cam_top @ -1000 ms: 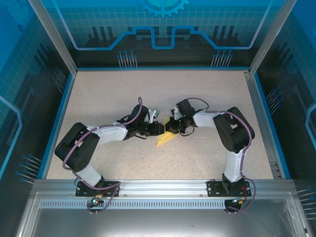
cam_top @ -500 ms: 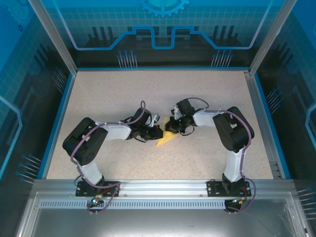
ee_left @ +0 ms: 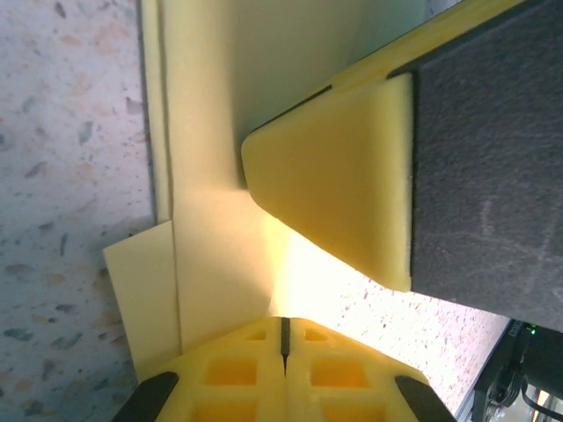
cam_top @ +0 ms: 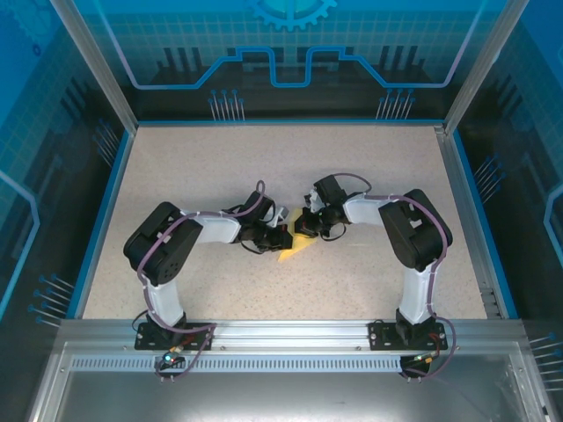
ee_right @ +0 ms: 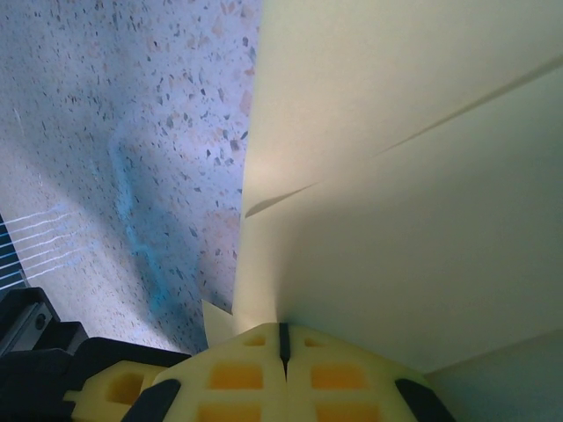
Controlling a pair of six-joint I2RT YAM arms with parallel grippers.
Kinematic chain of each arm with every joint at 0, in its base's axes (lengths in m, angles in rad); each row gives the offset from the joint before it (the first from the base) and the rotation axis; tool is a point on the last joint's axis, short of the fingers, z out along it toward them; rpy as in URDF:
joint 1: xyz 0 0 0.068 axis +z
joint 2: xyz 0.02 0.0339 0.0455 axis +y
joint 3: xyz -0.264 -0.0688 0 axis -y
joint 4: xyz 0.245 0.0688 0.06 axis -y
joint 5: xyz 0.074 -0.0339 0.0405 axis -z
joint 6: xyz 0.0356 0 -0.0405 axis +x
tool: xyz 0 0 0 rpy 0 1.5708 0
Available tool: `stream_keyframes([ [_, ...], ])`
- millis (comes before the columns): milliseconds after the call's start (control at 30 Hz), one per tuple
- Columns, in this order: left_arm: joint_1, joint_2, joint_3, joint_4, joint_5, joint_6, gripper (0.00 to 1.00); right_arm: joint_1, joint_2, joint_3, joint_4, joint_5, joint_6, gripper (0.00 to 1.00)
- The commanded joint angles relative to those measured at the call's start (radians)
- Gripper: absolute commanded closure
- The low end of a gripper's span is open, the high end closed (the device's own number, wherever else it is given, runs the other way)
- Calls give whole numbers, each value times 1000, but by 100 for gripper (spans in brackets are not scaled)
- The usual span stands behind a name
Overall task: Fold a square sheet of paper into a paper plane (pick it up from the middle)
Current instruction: Fourth fold the wing at the center of the table.
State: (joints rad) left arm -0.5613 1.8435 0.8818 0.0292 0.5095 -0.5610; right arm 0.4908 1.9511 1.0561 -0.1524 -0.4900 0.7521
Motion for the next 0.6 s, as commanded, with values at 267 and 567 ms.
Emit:
stream_keyframes([
  [267, -5, -9, -27, -145, -25, 65, 93, 5, 93, -21, -142, 126, -14, 97],
  [567, -6, -52, -102, -139, -16, 65, 94, 3, 100, -15, -156, 131, -20, 97],
])
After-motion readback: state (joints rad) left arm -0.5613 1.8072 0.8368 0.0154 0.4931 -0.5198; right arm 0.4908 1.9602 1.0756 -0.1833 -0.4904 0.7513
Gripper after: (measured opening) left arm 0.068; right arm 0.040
